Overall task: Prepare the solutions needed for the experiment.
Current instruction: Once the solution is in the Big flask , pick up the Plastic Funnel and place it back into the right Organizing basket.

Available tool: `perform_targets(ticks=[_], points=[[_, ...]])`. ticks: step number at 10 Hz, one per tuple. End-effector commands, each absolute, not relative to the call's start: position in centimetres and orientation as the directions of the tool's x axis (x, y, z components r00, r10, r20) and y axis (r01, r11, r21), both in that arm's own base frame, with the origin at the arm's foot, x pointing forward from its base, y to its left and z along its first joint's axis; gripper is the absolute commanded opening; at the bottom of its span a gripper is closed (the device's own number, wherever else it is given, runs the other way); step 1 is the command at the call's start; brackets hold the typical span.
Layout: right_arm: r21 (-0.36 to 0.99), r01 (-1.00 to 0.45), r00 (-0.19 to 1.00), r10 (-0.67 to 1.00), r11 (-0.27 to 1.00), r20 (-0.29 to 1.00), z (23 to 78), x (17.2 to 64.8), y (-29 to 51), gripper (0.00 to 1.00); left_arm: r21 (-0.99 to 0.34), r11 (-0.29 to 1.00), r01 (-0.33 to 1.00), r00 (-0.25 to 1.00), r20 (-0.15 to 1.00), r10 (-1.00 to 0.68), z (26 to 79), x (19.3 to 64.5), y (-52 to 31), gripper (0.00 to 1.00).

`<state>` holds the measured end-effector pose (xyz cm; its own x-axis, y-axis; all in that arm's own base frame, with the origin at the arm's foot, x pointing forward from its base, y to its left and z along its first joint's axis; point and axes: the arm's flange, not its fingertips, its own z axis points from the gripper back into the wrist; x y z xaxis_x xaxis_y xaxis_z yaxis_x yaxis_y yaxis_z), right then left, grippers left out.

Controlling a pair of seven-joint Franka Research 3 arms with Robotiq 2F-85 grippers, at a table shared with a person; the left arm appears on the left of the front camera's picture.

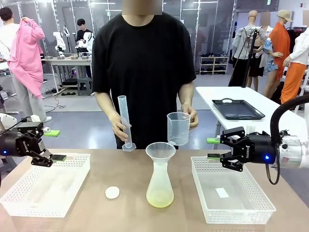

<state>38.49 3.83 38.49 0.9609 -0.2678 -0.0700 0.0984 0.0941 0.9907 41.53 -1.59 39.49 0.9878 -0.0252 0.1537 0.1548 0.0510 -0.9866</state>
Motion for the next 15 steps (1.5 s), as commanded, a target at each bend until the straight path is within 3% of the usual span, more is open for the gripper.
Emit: perform_targets(ticks=[1,3,7,8,10,13,15], points=[[0.991,0.094,0.960,-0.271,0.095,-0.065,38.8,38.5,3.8,0.54,-0.987,0.050,0.150,0.989,0.149,-0.026,39.7,41.5,-1.6,1.00],[0.991,0.098,0.961,-0.268,0.094,-0.070,38.5,38.5,3.8,0.54,-0.987,0.050,0.150,0.989,0.149,-0.026,39.7,41.5,-1.6,1.00],[0.969,-0.028,0.980,-0.185,0.246,0.076,42.0,40.7,5.4,0.54,-0.987,0.050,0.150,0.989,0.149,-0.026,39.7,41.5,-1.6,1.00],[0.926,-0.121,0.975,-0.134,0.358,0.180,44.4,42.0,6.1,0.54,-0.987,0.050,0.150,0.989,0.149,-0.026,39.7,41.5,-1.6,1.00],[0.839,-0.278,0.955,0.039,0.467,0.294,48.1,43.7,7.6,0.54,-0.987,0.050,0.150,0.989,0.149,-0.026,39.7,41.5,-1.6,1.00],[0.665,-0.433,0.901,0.272,0.608,0.338,51.3,45.1,10.9,0.54,-0.987,0.050,0.150,0.989,0.149,-0.026,39.7,41.5,-1.6,1.00],[0.583,-0.462,0.886,0.329,0.668,0.325,51.4,45.4,12.7,0.54,-0.987,0.050,0.150,0.989,0.149,-0.026,39.7,41.5,-1.6,1.00]])
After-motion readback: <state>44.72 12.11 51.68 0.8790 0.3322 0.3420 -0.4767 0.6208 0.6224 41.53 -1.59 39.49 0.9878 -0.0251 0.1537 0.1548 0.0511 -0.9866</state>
